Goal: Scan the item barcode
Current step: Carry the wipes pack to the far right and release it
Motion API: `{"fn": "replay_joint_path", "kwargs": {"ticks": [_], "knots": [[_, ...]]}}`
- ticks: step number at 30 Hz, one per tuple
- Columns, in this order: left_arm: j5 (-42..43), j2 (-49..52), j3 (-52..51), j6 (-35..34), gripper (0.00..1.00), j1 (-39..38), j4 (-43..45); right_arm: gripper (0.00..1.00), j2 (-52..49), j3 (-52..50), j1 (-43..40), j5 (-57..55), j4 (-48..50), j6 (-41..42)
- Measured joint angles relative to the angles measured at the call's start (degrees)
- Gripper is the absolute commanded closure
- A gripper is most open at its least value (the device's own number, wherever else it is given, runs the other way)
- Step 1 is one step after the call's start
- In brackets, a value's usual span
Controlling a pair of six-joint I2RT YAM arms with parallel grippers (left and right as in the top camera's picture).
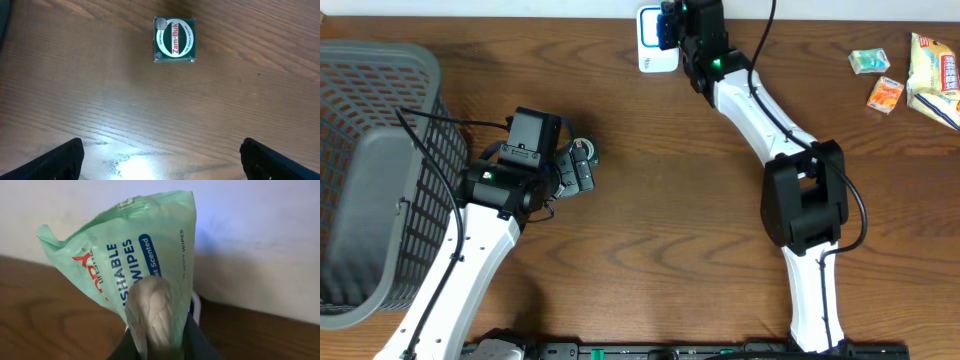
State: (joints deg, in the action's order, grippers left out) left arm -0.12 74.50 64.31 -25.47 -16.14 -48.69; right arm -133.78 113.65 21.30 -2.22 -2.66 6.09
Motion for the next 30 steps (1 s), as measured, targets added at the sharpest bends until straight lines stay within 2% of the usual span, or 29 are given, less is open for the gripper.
{"fn": "replay_joint_path", "kwargs": {"ticks": [13,24,28,30], "knots": [[0.0,0.0,0.0,0.0,0.02,0.0,0.02,0.99,-1.16,-0.02,-2.16,0.17,-6.49,0.0],[0.0,0.0,0.0,0.0,0.02,0.0,0.02,0.99,3.17,0.0,-19.28,-10.16,-25.03,-0.66],[0.0,0.0,0.0,0.0,0.02,0.0,0.0,0.88,3.15,-0.02,-26.23,-13.11,-29.88,-0.72],[-0.02,0.0,0.0,0.0,0.02,0.0,0.02,0.77,3.15,-0.02,-29.11,-13.88,-31.67,-0.76]]}}
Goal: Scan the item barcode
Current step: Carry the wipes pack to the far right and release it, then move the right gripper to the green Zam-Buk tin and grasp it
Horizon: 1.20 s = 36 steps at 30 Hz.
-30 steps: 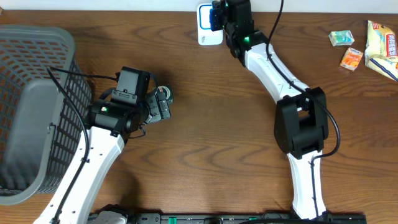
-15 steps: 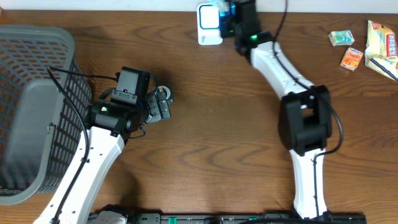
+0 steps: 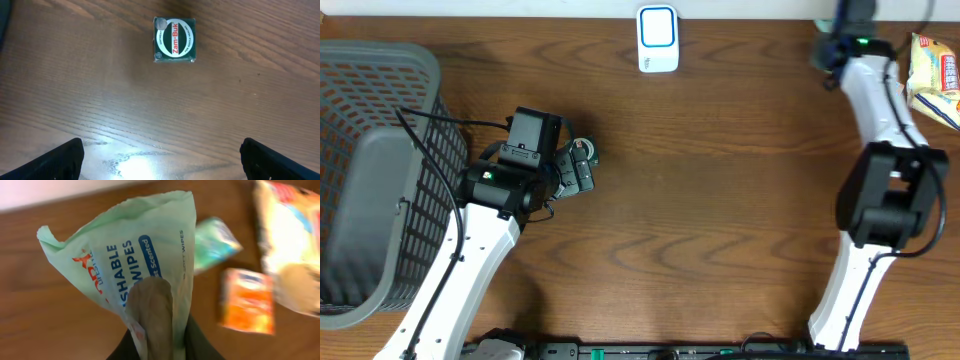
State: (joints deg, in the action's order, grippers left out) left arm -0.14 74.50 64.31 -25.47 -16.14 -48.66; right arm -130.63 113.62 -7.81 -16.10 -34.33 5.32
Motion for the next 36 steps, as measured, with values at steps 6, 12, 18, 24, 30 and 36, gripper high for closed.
{"fn": "replay_joint_path", "kwargs": {"ticks": [6,12,18,24,30,36], "knots": [[0.02,0.0,0.0,0.0,0.02,0.0,-0.02,0.01,-0.02,0.0,-4.15,-0.04,-2.71,-0.04],[0.02,0.0,0.0,0.0,0.02,0.0,0.0,0.01,-0.02,0.0,-4.72,6.95,-3.52,0.09],[0.02,0.0,0.0,0.0,0.02,0.0,-0.02,0.01,-0.02,0.0,-2.67,15.74,-4.39,0.35],[0.02,0.0,0.0,0.0,0.02,0.0,-0.02,0.11,-0.02,0.0,1.57,34.88,-4.96,1.68],[0.02,0.0,0.0,0.0,0.02,0.0,-0.02,0.25,-0.02,0.0,8.15,53.07,-5.46,2.36],[0.02,0.0,0.0,0.0,0.02,0.0,0.0,0.22,-0.07,0.0,21.31,53.11,-7.93,1.38]]}}
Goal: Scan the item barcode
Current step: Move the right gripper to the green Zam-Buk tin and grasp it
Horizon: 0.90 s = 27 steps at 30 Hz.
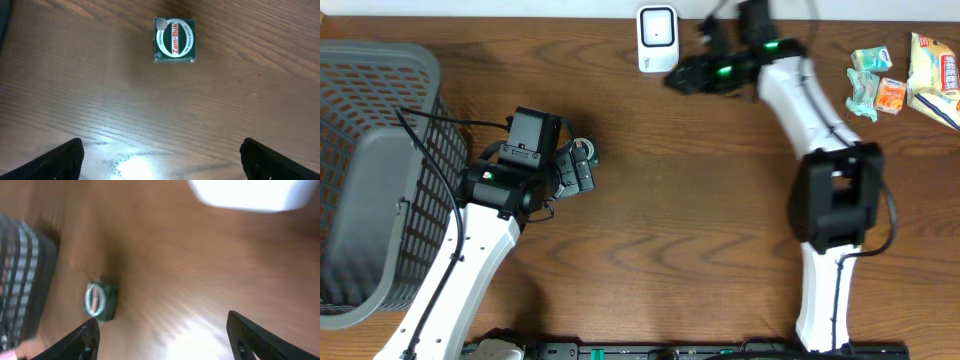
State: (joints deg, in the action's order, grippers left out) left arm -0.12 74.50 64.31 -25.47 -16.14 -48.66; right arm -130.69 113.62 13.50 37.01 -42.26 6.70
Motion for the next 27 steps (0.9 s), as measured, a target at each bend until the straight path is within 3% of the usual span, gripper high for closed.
{"fn": "replay_joint_path", "kwargs": {"ticks": [4,7,12,27], "knots": [[0.0,0.0,0.0,0.0,0.02,0.0,-0.02,0.08,-0.11,0.0,8.28,-5.86,0.09,-0.22],[0.0,0.0,0.0,0.0,0.02,0.0,-0.02,0.03,-0.15,0.0,13.6,-10.6,1.77,0.26],[0.0,0.0,0.0,0.0,0.02,0.0,-0.02,0.05,-0.17,0.0,21.73,-19.17,3.82,3.52],[0.0,0.0,0.0,0.0,0.02,0.0,-0.02,0.09,-6.38,0.0,28.13,-23.98,5.31,9.31]]}}
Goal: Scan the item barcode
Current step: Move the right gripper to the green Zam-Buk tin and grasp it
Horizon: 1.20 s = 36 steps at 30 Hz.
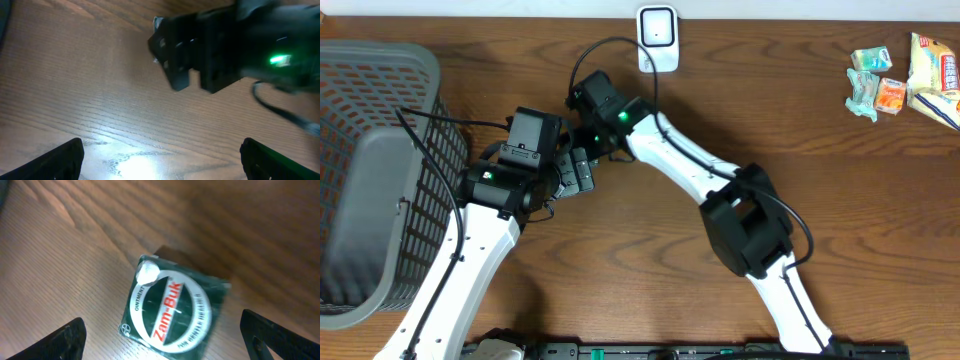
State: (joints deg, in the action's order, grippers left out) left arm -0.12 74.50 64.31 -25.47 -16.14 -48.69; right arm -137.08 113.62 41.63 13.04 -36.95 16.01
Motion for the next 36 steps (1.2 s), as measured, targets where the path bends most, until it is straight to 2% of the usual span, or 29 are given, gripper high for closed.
{"fn": "replay_joint_path", "kwargs": {"ticks": [5,8,12,18,25,27,29,30,31,36], "knots": [[0.0,0.0,0.0,0.0,0.02,0.0,0.0,0.12,-1.84,0.0,1.73,-2.19,0.35,0.35],[0.0,0.0,0.0,0.0,0.02,0.0,0.0,0.21,-2.34,0.04,2.1,-4.96,0.17,0.44],[0.0,0.0,0.0,0.0,0.02,0.0,0.0,0.27,-2.36,0.13,2.12,-11.26,-1.84,0.5],[0.0,0.0,0.0,0.0,0.02,0.0,-0.02,0.28,-2.36,0.24,1.31,-20.17,-6.08,0.57],[0.0,0.0,0.0,0.0,0.02,0.0,0.0,0.38,-0.87,0.52,-1.07,-23.69,-10.82,0.63],[0.0,0.0,0.0,0.0,0.02,0.0,0.0,0.38,0.7,0.52,-1.86,-24.0,-11.19,1.25],[0.0,0.0,0.0,0.0,0.02,0.0,0.02,0.33,2.38,0.5,-2.4,-23.8,-10.75,1.64],[0.0,0.0,0.0,0.0,0.02,0.0,0.0,0.22,3.8,0.5,-2.73,-23.08,-9.73,1.81],[0.0,0.0,0.0,0.0,0.02,0.0,0.0,0.17,5.49,0.55,-2.91,-21.9,-7.87,2.12],[0.0,0.0,0.0,0.0,0.02,0.0,0.0,0.09,7.43,0.74,-2.75,-18.97,-3.19,3.28]]}}
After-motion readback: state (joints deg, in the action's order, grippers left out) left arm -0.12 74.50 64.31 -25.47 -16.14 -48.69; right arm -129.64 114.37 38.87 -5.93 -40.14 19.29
